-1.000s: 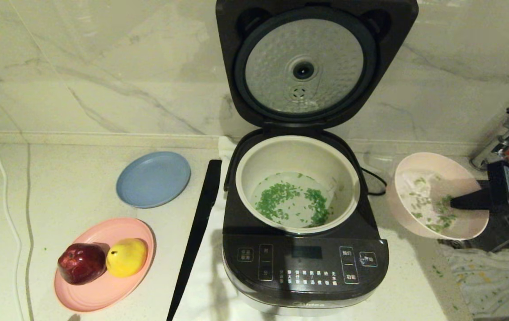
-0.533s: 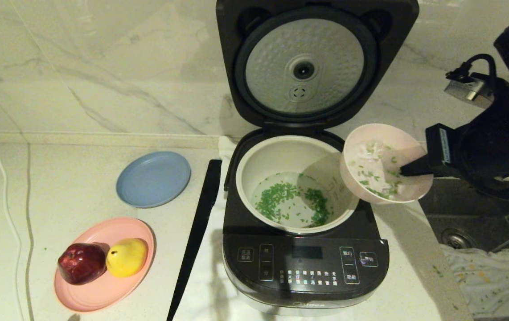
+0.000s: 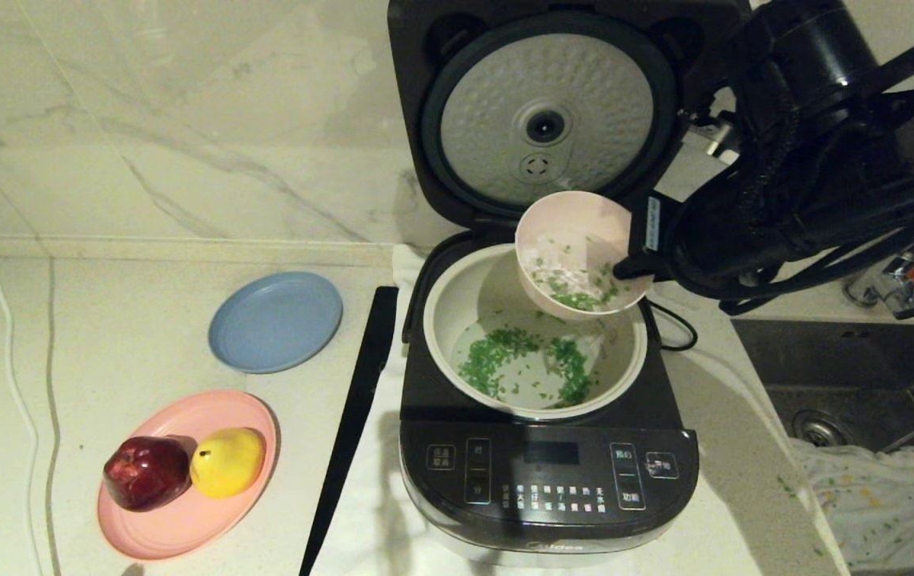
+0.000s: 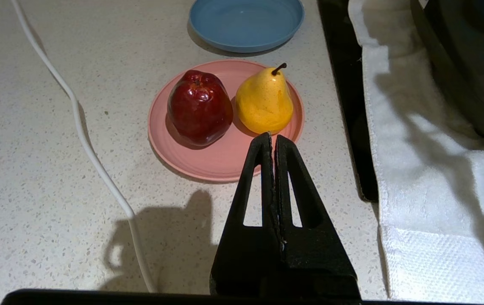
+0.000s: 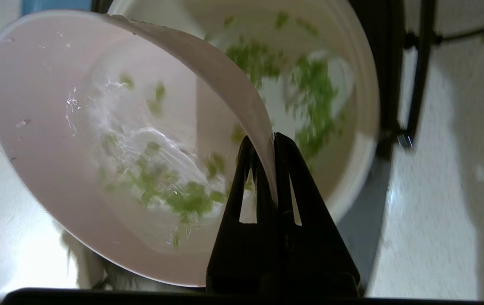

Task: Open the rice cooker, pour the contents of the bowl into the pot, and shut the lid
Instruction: Pour the water from the bowl into the rice cooker

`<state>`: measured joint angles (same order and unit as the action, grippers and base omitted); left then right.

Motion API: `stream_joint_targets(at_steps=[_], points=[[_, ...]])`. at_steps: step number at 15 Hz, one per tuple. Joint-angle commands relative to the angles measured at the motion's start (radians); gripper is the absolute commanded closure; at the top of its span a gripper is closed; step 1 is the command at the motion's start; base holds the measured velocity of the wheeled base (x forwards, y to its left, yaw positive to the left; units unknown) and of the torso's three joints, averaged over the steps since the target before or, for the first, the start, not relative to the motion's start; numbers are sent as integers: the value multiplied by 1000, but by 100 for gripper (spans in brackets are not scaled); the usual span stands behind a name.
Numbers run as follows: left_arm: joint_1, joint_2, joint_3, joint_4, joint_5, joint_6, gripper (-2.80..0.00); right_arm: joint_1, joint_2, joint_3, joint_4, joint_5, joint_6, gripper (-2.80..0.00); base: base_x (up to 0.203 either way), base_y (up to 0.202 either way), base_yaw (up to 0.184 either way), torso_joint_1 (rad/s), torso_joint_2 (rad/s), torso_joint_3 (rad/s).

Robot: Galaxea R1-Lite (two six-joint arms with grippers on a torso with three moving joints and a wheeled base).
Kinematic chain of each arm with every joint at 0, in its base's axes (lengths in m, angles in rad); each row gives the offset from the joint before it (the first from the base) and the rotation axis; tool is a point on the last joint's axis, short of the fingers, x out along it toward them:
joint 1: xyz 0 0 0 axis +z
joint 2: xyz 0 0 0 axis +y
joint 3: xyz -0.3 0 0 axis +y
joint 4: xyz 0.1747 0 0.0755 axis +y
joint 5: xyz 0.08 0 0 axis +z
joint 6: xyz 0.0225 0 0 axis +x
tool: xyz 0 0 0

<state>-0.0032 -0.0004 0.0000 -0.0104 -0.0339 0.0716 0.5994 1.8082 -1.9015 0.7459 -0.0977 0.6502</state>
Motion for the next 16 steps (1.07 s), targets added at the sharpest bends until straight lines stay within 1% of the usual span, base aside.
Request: stream_joint_targets(at_steps=[1,8,12,13,15,16], points=[[0,2,5,0,0,0,0,24,105,-35,-4,-49,3,0,0,0,0,0,0,0],[0,2,5,0,0,0,0,34,125,-36,15,-60,-1,0,0,0,0,0,0,0],[0,0,5,0,0,0,0,36,105,-32,-7,-66,6,0,0,0,0,0,0,0],[0,0,5,0,0,0,0,40,101,-23,-35,-91,6,0,0,0,0,0,0,0],[0,0,5,0,0,0,0,55,98,37,-143,-205,2,0,0,0,0,0,0,0],[0,2,5,0,0,0,0,68,98,88,-233,-270,-3,0,0,0,0,0,0,0]])
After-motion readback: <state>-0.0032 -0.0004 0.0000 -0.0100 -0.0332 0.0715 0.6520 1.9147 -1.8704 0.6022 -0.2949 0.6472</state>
